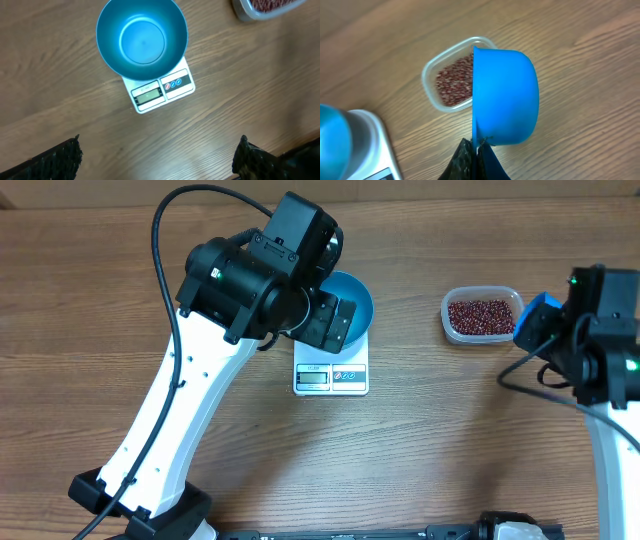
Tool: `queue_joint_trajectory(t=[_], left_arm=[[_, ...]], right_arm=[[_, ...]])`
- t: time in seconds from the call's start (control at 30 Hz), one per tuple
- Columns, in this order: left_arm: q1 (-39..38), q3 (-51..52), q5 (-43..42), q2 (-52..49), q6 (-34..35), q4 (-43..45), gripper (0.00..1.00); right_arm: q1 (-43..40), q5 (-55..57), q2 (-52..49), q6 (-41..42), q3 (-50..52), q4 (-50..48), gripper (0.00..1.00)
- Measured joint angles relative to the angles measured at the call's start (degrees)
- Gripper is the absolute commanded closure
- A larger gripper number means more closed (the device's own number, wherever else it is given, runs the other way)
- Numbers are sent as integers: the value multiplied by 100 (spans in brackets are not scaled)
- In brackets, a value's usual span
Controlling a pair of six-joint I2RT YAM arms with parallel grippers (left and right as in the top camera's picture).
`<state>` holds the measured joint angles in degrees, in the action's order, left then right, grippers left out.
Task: Scoop item into bowl and weigh 150g on scale
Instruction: 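Lower the teal bowl onto the scale with the left gripper and release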
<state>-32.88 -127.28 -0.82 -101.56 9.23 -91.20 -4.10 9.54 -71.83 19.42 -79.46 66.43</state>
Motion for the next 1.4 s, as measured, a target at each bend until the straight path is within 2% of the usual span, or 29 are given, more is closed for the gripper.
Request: queue_joint_trajectory(t=[0.27, 0.53, 0.8, 1.07, 1.4], left_arm=[[0, 0, -404, 0, -1209, -11, 0], [0, 310, -564, 0, -1663, 70, 0], [0, 1152, -588, 0, -1829, 483, 0], [0, 1187, -603, 0, -1847, 658, 0], [0, 1187, -603, -2, -1847, 765, 1]], right_arm=[[0, 251, -898, -98, -116, -13, 96], [0, 385, -1084, -234, -619, -26, 96], [0, 579, -1106, -511, -662, -46, 96], [61, 745, -1598, -785, -748, -35, 96], [623, 1156, -1928, -1224, -1176, 55, 96]])
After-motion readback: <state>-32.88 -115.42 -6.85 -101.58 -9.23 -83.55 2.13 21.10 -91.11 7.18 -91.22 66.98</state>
